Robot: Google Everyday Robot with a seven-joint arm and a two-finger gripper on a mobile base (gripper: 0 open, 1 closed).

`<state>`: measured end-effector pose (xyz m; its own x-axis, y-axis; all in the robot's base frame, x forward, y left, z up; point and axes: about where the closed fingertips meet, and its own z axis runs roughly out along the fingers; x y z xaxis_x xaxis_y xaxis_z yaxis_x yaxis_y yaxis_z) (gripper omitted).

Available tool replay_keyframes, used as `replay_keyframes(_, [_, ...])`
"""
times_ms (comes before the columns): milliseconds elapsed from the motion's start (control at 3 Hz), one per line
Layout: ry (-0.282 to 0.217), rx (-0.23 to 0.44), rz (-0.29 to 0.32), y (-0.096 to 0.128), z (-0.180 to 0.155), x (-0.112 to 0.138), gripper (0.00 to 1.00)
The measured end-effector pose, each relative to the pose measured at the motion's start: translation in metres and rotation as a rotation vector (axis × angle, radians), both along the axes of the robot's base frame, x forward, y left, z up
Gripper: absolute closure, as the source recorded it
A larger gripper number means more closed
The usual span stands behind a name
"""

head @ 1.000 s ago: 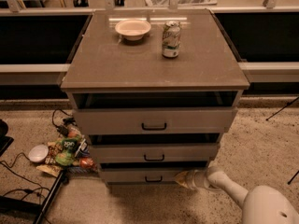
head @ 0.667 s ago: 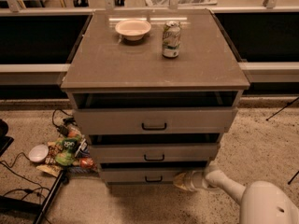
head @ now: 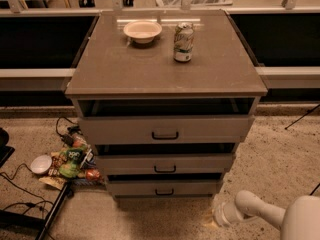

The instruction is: Close bottom drawer

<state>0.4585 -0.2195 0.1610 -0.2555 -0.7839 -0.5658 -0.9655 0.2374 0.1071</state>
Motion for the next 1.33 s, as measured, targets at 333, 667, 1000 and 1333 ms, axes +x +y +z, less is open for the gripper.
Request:
replay_keyframes(333, [-0.007,-0.108,-0.045,-0.059,0.039,-0.039,1.0])
replay_keyframes(667, [-0.099,-0.293,-0.085,-0.112,0.092,-0.036,1.0])
replay_keyframes(1000, [-0.212,-0.486,-0.058,-0.15,0.155,-0.016,1.0])
replay_keyframes(1333, [-0.323,-0.597,-0.08,-0.163,0.233,0.011,1.0])
